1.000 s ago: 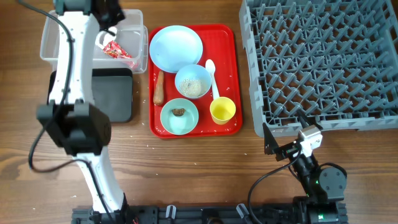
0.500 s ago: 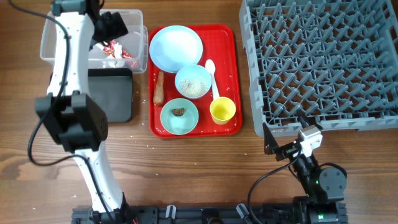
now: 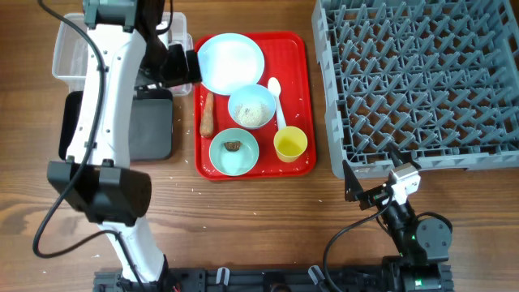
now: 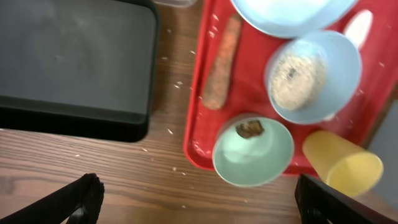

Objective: Sort waste into correct bins and load items into the dishwasher rack
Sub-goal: 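Grasp the rim of the teal bowl with the left gripper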

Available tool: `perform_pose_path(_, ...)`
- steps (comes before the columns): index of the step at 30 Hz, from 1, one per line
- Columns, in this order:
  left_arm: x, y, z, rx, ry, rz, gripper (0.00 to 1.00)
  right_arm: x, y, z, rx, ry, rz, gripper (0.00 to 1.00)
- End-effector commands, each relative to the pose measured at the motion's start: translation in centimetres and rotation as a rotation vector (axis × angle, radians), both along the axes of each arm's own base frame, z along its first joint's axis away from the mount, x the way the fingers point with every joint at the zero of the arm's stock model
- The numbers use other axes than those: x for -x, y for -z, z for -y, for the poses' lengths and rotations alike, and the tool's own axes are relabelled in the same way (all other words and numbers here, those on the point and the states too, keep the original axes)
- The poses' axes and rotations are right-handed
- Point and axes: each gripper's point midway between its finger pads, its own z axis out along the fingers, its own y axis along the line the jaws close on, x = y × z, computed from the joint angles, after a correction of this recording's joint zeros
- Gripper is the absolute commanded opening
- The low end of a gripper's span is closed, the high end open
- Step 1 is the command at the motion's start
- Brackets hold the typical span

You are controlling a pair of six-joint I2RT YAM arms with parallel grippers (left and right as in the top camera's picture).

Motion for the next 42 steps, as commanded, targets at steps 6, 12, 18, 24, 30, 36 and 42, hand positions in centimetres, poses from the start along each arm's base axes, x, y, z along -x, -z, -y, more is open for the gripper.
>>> perform_pose_path(6, 7.3, 4.6, 9.4, 0.03, 0.366, -0.126, 0.89, 0.2, -0.2, -0.5, -0.012, -0.027, 0.007, 1.0)
perform_pose_path(12, 10.0, 13.1, 13.8, 0.078, 0.572, -0.141, 0.89, 0.2, -0.2, -0.5, -0.012, -0.027, 0.007, 1.0)
perform_pose_path(18, 10.4, 17.7, 14.1, 0.086, 0.616, -0.103, 0.73, 0.2, -0.2, -0.5, -0.012, -0.027, 0.007, 1.0)
perform_pose_path(24, 10.5, 18.6, 14.3, 0.088, 0.668, -0.083, 0.57, 0.2, -0.2, -0.5, -0.012, -0.027, 0.007, 1.0)
perform_pose_path(30, 10.9, 19.7, 14.7, 0.092, 0.673, -0.069, 0.24, 0.2, -0.2, -0.5, -0.012, -0.027, 0.007, 1.0)
perform_pose_path(36, 11.5, 19.7, 14.3, 0.087, 0.646, -0.096, 0.04, 0.2, -0.2, -0.5, -0.012, -0.027, 0.007, 1.0)
perform_pose_path(42, 9.2, 14.2, 13.8, 0.114, 0.497, -0.039, 0.04, 0.2, -0.2, -0.5, -0.012, -0.027, 0.007, 1.0)
